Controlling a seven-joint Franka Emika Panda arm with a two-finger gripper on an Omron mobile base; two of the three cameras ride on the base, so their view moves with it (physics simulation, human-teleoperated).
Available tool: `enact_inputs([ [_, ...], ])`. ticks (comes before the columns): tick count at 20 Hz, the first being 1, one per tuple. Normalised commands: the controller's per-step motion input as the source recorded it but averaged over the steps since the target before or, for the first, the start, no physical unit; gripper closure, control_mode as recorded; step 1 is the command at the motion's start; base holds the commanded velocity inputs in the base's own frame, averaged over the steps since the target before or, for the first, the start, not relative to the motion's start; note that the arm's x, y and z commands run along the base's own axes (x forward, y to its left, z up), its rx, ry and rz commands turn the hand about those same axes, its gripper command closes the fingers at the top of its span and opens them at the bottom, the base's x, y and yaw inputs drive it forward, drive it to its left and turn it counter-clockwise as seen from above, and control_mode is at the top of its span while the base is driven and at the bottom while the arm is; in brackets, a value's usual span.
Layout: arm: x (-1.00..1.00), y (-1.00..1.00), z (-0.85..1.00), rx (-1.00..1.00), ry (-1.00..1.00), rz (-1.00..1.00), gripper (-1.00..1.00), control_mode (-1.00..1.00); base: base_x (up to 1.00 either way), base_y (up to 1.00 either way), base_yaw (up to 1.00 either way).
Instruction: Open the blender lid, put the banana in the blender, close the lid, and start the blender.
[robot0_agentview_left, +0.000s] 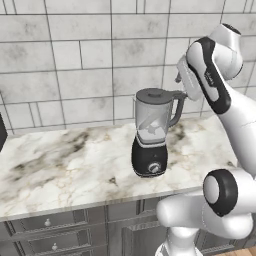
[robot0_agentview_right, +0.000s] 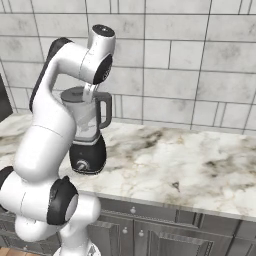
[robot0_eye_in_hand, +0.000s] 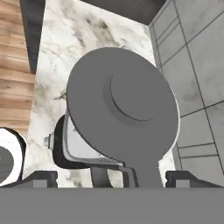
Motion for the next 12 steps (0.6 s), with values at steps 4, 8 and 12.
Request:
enact_inputs([
  [4,-0.92,0.02,-0.42,0.05,0.01,0.00,-1.00,-1.00,0.00,0.00,0.00],
  [8,-0.98,0.09,-0.78,0.12,0.00,0.00,-1.00,-1.00,0.00,0.00,0.00],
  [12,-0.91,0.22,-0.83,0.15,0.03,0.00,-1.00,-1.00,0.00,0.00,0.00],
])
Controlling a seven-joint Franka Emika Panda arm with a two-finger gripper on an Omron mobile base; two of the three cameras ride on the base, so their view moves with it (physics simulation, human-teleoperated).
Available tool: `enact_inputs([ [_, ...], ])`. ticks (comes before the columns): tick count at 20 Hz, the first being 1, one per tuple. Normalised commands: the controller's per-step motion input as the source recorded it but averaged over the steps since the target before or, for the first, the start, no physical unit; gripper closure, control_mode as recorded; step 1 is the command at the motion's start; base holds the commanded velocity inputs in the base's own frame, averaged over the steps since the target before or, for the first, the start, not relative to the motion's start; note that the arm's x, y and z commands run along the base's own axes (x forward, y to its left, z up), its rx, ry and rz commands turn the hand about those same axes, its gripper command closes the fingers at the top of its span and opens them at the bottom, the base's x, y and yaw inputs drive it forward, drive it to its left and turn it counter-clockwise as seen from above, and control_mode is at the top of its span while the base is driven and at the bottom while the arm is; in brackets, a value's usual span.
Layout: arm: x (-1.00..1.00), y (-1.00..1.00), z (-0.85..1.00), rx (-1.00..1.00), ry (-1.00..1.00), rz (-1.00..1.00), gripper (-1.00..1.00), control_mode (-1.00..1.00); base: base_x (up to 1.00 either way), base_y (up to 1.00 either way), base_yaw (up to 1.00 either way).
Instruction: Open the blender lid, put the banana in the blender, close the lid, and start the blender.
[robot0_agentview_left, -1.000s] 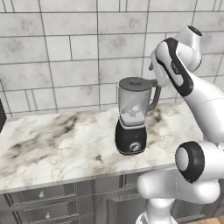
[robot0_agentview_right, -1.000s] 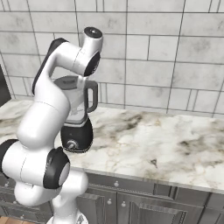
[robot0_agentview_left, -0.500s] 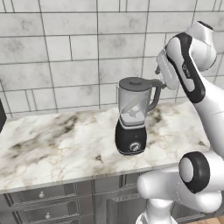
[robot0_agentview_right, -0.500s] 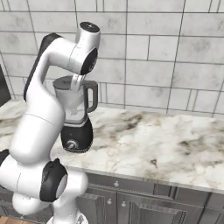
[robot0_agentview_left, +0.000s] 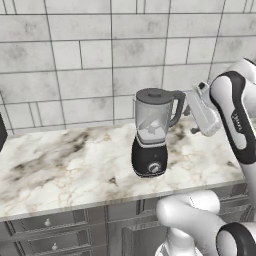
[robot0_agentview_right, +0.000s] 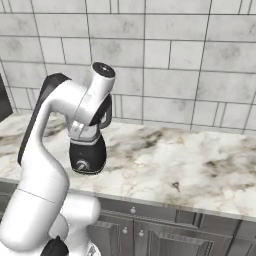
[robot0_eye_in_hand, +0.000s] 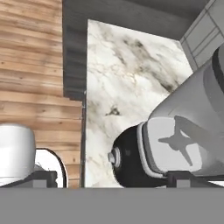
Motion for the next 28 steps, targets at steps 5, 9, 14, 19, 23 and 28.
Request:
enact_inputs([
  [5,-0.98,0.09,-0.60,0.17,0.02,0.00,-1.00,-1.00,0.00,0.00,0.00],
  [9,-0.75,0.15,-0.41,0.20,0.03,0.01,-1.00,-1.00,0.00,0.00,0.00],
  [14,-0.34,0.04,-0.11,0.25,0.11,0.08,-1.00,-1.00,0.00,0.00,0.00],
  [19,-0.04,0.38,-0.19,0.16,0.04,0.07,-1.00,-1.00,0.00,0.00,0.00],
  [23,0.19,0.53,-0.36,0.02,0.00,-0.06,-1.00,-1.00,0.00,0.00,0.00],
  [28,0.05,0.32,-0.36,-0.02,0.00,-0.29,-1.00,-1.00,0.00,0.00,0.00],
])
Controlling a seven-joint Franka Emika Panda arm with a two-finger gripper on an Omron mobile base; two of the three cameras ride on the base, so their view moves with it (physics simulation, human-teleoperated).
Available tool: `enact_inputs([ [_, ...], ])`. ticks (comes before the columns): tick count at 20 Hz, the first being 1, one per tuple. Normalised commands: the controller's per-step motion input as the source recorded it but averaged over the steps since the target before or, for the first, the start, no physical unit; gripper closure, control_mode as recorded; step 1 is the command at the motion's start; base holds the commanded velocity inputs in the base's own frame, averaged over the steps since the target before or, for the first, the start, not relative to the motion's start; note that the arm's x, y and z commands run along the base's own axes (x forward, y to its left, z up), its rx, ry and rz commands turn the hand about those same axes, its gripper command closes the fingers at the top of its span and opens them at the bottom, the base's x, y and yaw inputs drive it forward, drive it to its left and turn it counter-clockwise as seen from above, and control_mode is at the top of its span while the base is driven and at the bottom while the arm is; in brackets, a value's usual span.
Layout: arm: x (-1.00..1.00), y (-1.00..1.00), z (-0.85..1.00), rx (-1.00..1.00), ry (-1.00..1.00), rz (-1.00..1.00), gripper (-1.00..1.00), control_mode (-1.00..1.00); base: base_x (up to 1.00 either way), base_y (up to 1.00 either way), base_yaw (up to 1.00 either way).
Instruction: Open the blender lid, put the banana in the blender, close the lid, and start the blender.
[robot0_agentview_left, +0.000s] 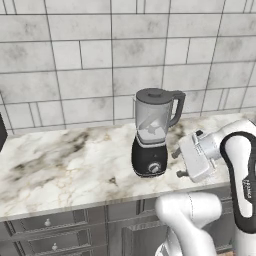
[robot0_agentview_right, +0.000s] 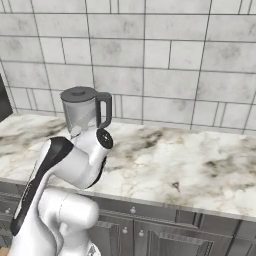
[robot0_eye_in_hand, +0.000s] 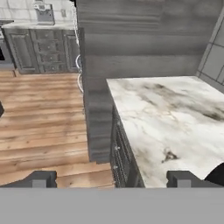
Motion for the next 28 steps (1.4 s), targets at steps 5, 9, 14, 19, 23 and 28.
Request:
enact_inputs([
  [5,-0.01,0.33,0.00,-0.45,0.00,-0.17,-1.00,-1.00,0.00,0.00,0.00],
  [9,-0.01,0.38,0.00,-0.64,-0.02,-0.05,-1.00,-1.00,0.00,0.00,0.00],
  [14,0.00,0.27,0.00,-0.64,0.00,0.00,-1.00,-1.00,0.00,0.00,0.00],
  [19,0.00,0.01,-0.03,-0.56,0.00,0.00,-1.00,-1.00,0.00,0.00,0.00],
  [23,0.04,-0.08,-0.01,-0.48,0.00,0.00,-1.00,-1.00,0.00,0.00,0.00],
  [28,0.00,-0.33,-0.04,-0.41,0.00,0.00,-1.00,-1.00,0.00,0.00,0.00],
])
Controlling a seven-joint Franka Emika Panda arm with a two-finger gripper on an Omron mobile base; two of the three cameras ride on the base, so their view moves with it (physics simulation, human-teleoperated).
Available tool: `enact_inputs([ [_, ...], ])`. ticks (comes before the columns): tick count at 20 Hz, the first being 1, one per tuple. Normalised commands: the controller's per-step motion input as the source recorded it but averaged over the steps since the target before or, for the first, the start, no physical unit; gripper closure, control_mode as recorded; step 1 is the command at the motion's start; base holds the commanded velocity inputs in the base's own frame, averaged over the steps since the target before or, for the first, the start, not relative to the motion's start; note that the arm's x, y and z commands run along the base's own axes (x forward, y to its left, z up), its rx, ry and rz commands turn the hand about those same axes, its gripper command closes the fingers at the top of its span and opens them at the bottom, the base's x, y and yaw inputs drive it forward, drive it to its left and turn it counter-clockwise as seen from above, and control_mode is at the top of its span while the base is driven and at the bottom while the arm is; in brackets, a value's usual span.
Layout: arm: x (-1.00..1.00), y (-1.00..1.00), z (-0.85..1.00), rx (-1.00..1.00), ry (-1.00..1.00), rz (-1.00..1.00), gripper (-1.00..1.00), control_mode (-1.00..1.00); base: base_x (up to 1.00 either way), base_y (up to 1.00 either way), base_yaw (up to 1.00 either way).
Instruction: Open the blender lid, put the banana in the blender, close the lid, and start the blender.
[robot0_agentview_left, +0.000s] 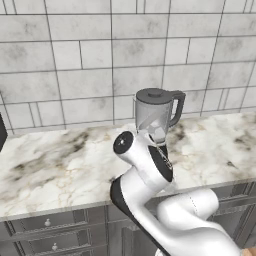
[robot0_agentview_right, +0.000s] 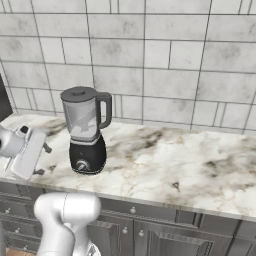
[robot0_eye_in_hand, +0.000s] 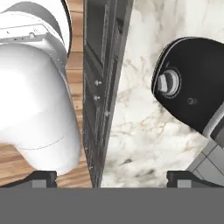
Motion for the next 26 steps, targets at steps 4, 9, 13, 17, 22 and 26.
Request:
enact_inputs([
  [4,0.03,-0.40,-0.33,-0.30,0.07,-0.03,-1.00,-1.00,0.00,0.00,0.00],
  [9,0.23,-0.13,-0.29,-0.28,0.00,0.00,-1.00,-1.00,0.00,0.00,0.00],
  [13,0.28,0.00,-0.17,-0.25,0.00,0.00,-1.00,-1.00,0.00,0.00,0.00],
  [17,0.28,0.00,-0.01,-0.19,0.00,0.00,-1.00,-1.00,0.00,0.00,0.00],
  [22,0.08,-0.05,-0.02,-0.16,0.01,-0.10,-1.00,-1.00,0.00,0.00,0.00],
  [26,0.17,-0.04,-0.03,-0.15,0.00,-0.13,-1.00,-1.00,0.00,0.00,0.00],
])
